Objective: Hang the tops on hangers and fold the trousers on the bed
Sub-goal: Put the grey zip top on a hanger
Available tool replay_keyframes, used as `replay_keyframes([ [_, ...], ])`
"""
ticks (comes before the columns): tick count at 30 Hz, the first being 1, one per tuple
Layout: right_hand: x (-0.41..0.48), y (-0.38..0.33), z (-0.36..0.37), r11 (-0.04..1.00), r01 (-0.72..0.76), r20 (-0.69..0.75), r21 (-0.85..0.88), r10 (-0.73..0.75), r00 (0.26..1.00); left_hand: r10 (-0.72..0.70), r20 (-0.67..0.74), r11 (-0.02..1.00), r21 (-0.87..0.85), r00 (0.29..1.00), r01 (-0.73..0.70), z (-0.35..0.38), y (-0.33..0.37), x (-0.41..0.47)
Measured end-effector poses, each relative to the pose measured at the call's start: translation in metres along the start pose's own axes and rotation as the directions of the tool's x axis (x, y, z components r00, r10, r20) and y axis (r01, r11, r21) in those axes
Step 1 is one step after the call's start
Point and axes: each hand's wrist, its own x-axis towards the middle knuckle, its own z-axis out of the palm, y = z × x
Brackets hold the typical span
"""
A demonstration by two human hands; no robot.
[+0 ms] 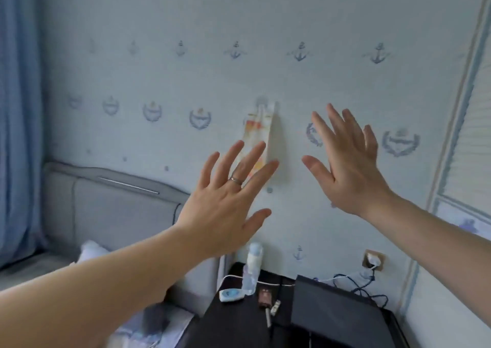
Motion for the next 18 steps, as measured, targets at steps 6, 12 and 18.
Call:
replay_keyframes([
  [6,0.023,-0.123,0.105,0.941,0.178,0.061,0.286,-0.204,0.977,-0.261,0.152,0.959,0.151,0.953,0.239,-0.007,-0.095,-0.119],
  [12,0.022,-0.236,0.205,0.81,0.275,0.081,0.518,-0.367,0.927,-0.547,0.236,0.835,0.227,0.804,0.501,-0.004,-0.155,-0.235],
  [18,-0.002,-0.331,0.314,0.666,0.245,0.181,0.705,-0.503,0.845,-0.78,0.277,0.625,0.297,0.561,0.722,0.019,-0.191,-0.348],
])
